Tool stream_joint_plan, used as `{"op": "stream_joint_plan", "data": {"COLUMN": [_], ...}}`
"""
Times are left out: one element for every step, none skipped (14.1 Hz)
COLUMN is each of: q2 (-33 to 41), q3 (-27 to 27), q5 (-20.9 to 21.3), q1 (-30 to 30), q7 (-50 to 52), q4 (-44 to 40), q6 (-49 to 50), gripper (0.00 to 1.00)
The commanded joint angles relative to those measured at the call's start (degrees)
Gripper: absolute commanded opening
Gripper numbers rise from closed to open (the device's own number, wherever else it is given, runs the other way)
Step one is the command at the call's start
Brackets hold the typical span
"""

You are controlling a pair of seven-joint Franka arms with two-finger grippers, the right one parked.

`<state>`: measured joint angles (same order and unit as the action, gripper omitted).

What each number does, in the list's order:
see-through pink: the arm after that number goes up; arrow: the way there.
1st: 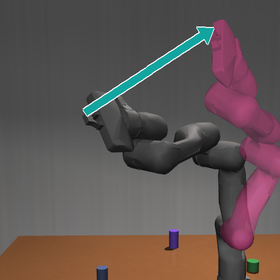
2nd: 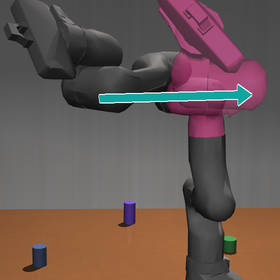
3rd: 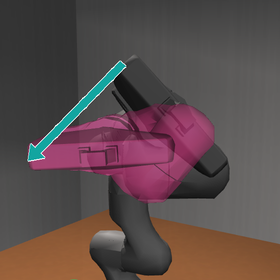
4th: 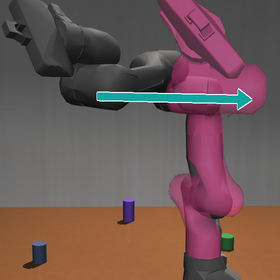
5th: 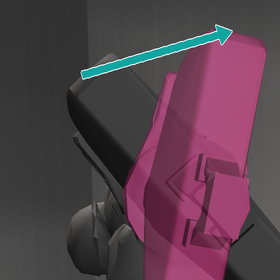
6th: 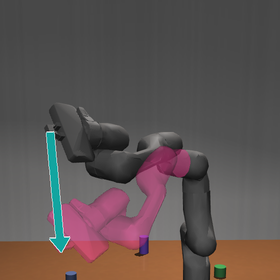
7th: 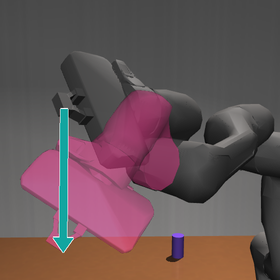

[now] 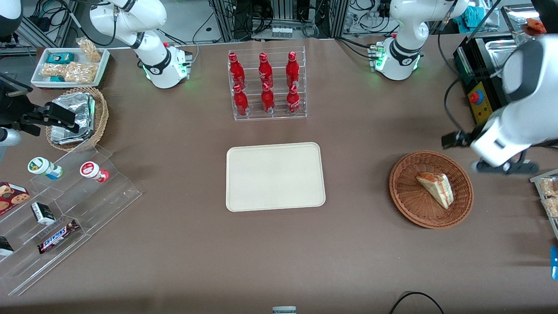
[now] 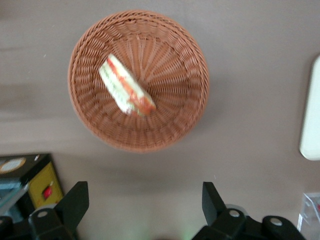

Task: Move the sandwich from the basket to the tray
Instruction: 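Move the left gripper over the wicker basket above the sandwich, then lower the left gripper and close it on the wrapped sandwich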

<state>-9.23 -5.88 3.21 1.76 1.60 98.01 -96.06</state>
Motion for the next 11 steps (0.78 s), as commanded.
{"op": "stream_joint_plan", "data": {"q2": [0.79,0.88,0.97,1.05,1.06,0.97,0.79,0.44,-0.08,-0.78,-1.57], "q3": [0.96,1.14,1.92,2.45,2.46,2.46,2.46,2.46,2.46,2.46,2.46], "q5": [0.74,0.74,0.66,0.66,0.66,0.66,0.66,0.57,0.57,0.57,0.57], "q1": [1.14,1.23,1.23,1.23,1.23,1.23,1.23,1.23,1.23,1.23,1.23], "q7": [-0.37,-0.29,0.24,1.98,4.7,8.21,12.33,16.63,22.68,28.14,32.02], "q4": [8.48,11.47,13.85,16.13,17.64,18.7,19.31,19.41,19.5,19.5,19.5], "q6": [-9.64,-13.77,-17.2,-20.54,-23.01,-25.04,-26.1,-26.72,-27.6,-28.83,-30.32], "gripper": [1.0,1.0,1.0,1.0,1.0,1.0,1.0,1.0,1.0,1.0,1.0]}}
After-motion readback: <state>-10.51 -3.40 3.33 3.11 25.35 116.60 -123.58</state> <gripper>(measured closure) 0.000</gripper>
